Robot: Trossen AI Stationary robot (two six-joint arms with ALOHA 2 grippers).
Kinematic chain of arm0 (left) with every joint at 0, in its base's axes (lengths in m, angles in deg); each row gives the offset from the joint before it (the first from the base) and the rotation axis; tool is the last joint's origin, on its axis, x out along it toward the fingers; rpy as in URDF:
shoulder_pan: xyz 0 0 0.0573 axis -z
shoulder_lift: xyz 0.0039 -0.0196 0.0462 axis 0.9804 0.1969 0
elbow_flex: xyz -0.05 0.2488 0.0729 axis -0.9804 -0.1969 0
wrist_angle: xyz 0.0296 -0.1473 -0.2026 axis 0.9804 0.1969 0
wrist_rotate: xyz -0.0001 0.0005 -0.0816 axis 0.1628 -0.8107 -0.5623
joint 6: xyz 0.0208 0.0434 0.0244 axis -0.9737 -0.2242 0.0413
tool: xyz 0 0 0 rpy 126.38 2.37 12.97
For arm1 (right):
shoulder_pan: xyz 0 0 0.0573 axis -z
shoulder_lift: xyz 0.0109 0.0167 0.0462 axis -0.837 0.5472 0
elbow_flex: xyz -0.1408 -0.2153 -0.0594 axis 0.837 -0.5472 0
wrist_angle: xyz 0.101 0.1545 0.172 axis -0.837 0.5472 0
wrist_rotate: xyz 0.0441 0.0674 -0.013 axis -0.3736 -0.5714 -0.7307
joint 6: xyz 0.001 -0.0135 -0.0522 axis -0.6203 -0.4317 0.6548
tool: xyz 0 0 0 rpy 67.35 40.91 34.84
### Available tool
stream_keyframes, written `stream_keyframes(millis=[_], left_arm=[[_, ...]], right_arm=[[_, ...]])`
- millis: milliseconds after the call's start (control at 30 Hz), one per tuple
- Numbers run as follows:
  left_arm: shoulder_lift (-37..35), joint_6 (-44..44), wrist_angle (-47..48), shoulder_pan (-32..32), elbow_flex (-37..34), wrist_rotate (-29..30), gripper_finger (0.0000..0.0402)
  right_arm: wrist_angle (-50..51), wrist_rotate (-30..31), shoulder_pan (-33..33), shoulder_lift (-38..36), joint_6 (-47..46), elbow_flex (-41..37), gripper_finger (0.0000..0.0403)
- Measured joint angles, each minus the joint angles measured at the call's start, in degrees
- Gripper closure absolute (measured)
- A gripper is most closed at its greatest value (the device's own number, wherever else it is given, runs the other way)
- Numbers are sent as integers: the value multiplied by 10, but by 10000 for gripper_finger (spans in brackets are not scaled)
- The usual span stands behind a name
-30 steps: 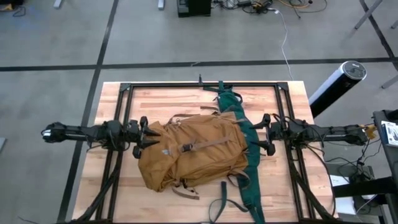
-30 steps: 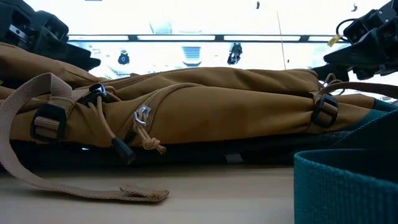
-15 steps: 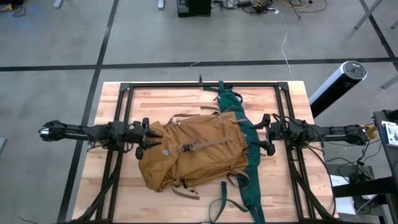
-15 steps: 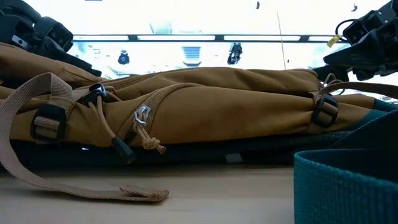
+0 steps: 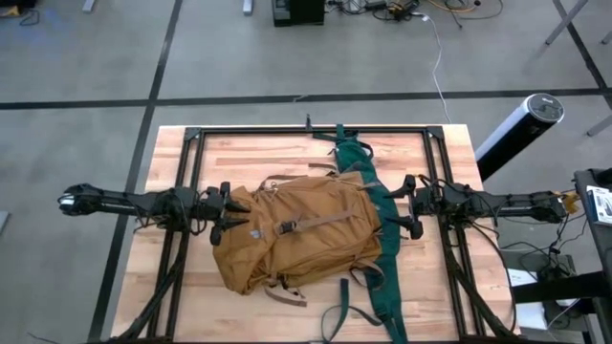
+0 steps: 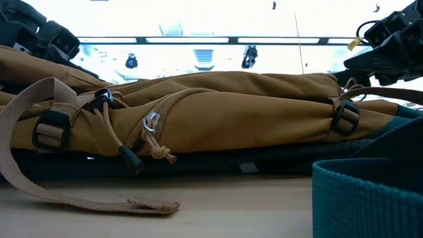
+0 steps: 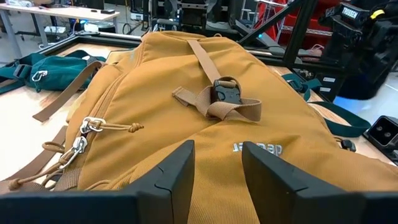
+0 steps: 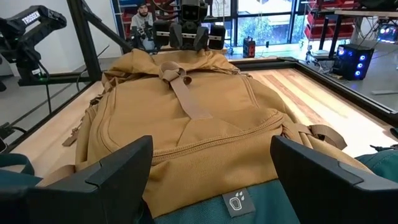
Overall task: Unpack backpack
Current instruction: Return to Home Position
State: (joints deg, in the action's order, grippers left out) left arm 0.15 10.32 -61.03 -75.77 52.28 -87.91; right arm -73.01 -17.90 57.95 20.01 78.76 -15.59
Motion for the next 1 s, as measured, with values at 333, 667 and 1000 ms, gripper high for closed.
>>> stream_keyframes(millis=[333,667,1000], left_arm=[[7,0,0,0,0,0,273],[11,0,0,0,0,0,271],[13,0,0,0,0,0,281]], right_arm=[[0,0,0,0,0,0,91],[0,0,0,0,0,0,91],[0,0,0,2,0,0,91]])
